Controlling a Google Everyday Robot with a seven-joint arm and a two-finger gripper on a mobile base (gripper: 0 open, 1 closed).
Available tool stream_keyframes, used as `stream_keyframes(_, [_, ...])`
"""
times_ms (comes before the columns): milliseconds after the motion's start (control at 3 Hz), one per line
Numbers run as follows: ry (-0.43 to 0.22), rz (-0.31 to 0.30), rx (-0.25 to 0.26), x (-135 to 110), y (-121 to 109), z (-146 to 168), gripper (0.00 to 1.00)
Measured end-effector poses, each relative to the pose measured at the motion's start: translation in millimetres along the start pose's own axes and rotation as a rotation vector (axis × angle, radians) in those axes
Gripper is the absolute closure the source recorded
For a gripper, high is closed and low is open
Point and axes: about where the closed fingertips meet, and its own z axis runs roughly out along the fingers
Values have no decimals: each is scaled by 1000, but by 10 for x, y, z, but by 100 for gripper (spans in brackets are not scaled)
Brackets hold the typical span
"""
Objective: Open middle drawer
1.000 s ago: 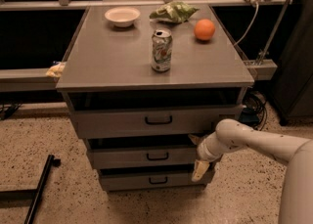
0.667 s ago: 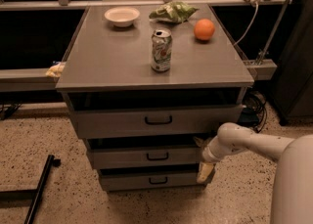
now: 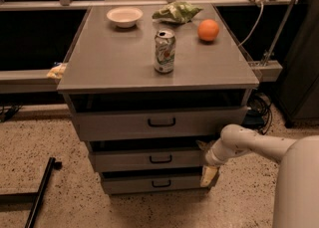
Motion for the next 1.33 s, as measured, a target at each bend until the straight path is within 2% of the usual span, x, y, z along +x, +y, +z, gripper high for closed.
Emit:
stream_keyframes(667, [18, 42, -71, 94, 229, -41, 0])
stream_keyframes(1333, [58, 111, -138, 169, 624, -274, 0])
